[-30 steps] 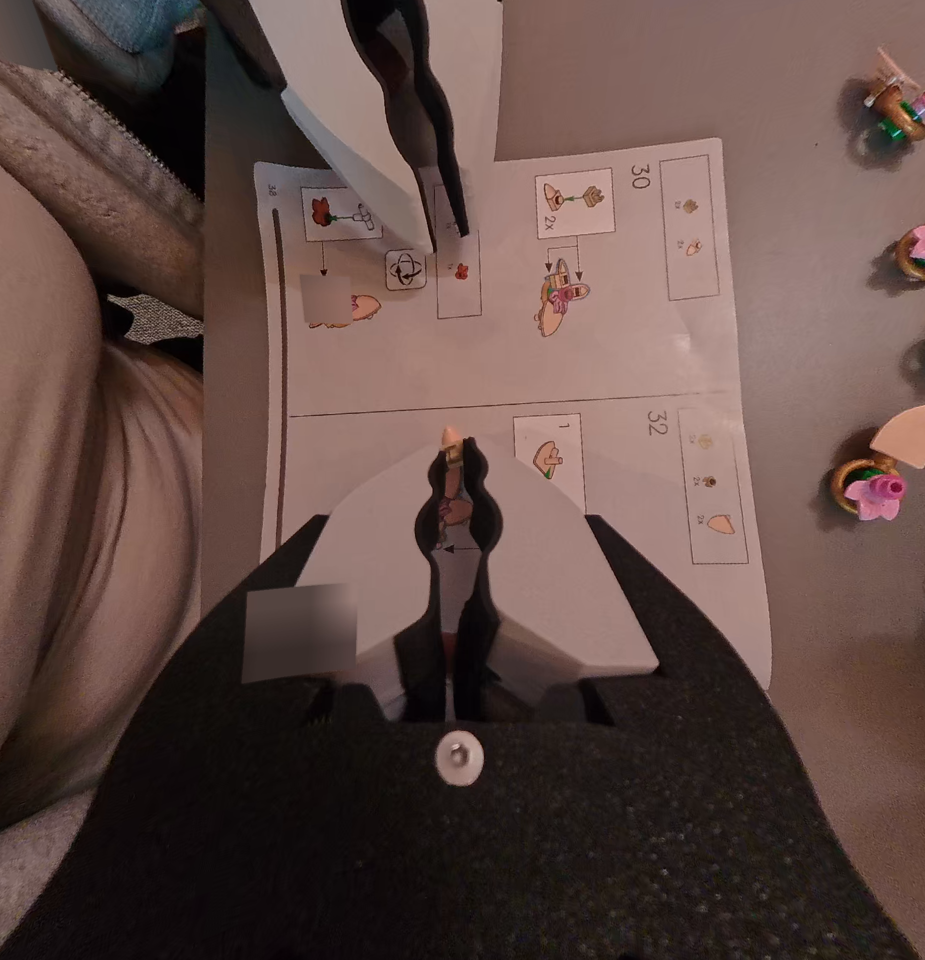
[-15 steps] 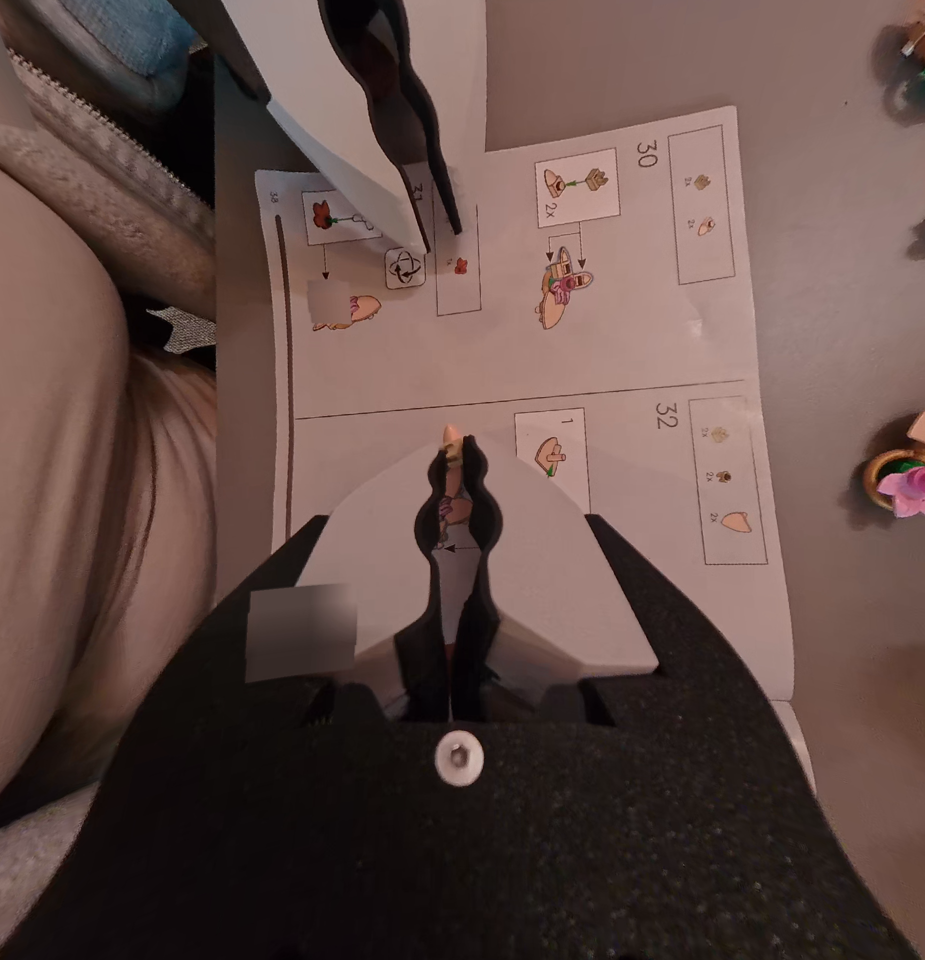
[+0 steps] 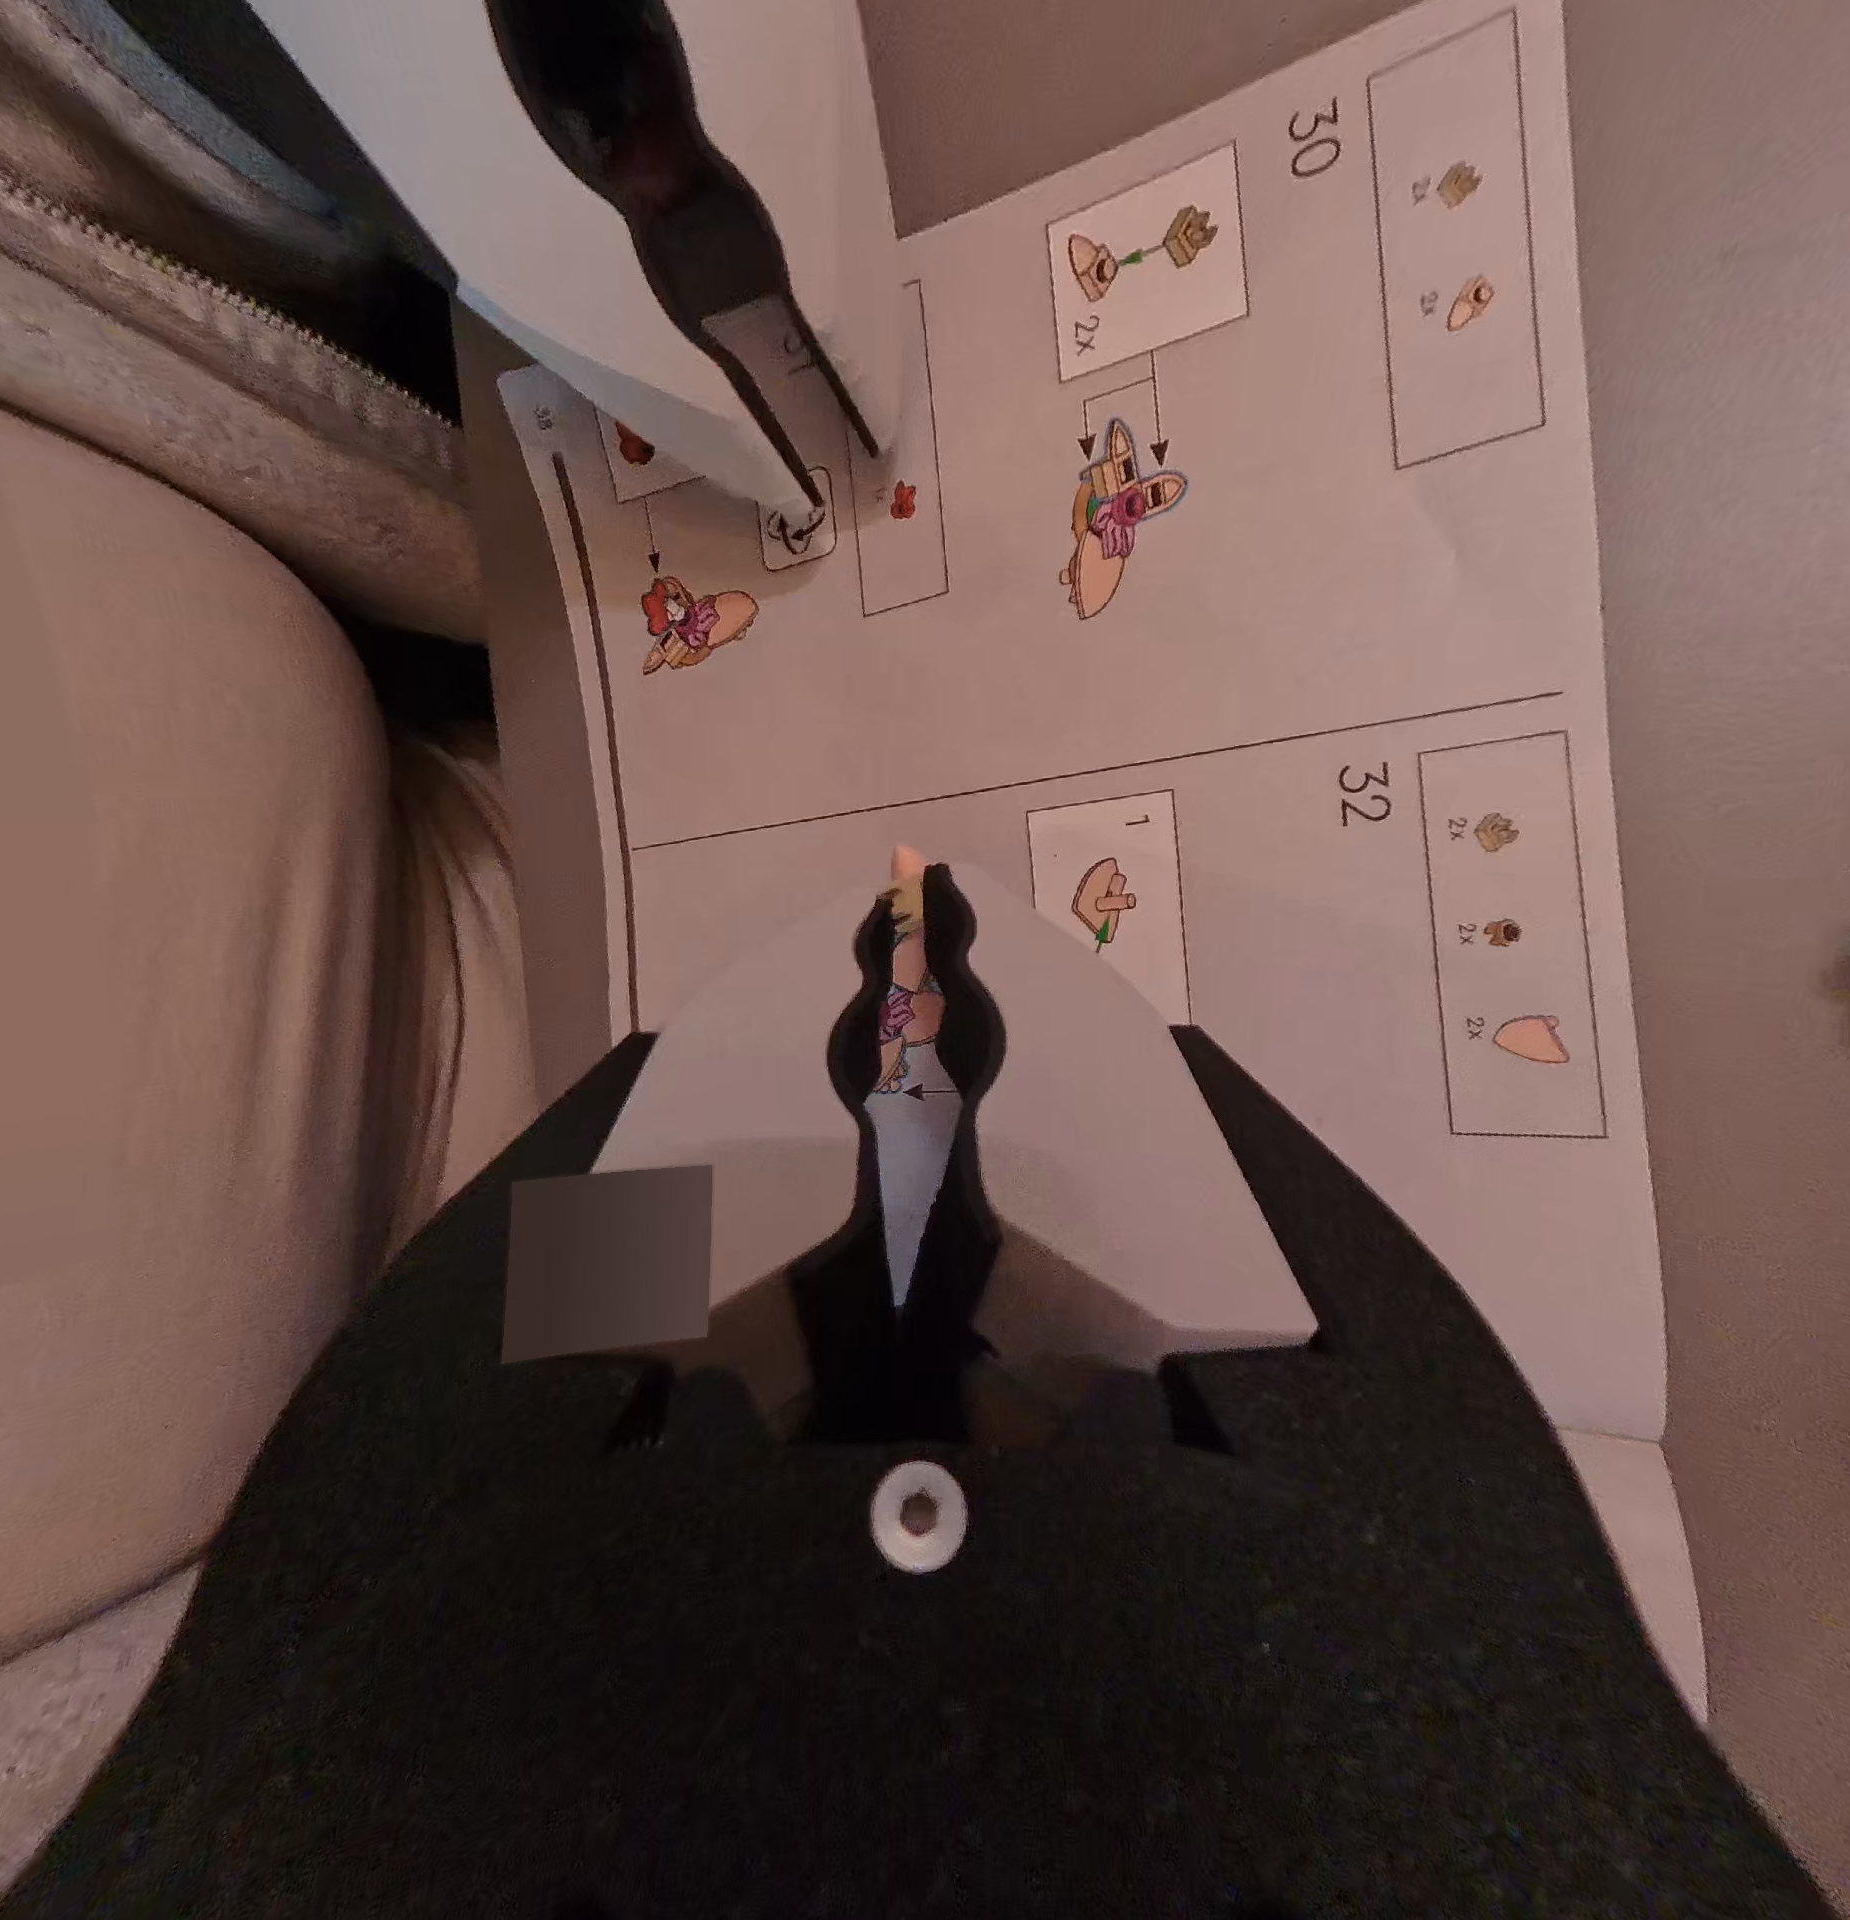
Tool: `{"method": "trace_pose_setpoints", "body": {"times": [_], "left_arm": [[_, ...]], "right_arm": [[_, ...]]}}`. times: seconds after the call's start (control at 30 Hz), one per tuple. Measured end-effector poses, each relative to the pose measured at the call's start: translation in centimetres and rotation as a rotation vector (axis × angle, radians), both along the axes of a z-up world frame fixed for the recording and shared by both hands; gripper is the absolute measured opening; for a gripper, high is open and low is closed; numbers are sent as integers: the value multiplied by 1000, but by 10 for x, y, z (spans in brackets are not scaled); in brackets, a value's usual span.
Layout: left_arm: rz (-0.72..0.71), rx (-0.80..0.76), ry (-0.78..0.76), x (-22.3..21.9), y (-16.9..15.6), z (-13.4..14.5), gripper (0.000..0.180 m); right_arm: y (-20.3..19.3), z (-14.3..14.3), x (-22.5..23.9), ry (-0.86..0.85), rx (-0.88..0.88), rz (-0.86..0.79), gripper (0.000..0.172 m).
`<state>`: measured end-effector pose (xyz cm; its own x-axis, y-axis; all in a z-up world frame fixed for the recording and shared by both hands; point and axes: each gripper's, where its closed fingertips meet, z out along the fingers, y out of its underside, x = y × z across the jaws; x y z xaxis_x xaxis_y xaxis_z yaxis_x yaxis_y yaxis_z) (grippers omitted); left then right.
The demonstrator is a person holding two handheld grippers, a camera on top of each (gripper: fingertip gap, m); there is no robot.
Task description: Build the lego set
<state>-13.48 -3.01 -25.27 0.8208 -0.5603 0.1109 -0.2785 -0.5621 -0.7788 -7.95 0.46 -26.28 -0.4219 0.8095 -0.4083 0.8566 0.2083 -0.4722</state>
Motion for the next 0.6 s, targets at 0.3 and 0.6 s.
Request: {"method": "trace_pose_setpoints", "body": {"times": [0.3,0.6], "left_arm": [[-5,-3,-26,1,-1,1,11],[-5,-13,-14,1,-1,-1,11]], "right_arm": [[0,-3,1,-26,90,43,6],[1,-1,-1,100,229,148,6]]}}
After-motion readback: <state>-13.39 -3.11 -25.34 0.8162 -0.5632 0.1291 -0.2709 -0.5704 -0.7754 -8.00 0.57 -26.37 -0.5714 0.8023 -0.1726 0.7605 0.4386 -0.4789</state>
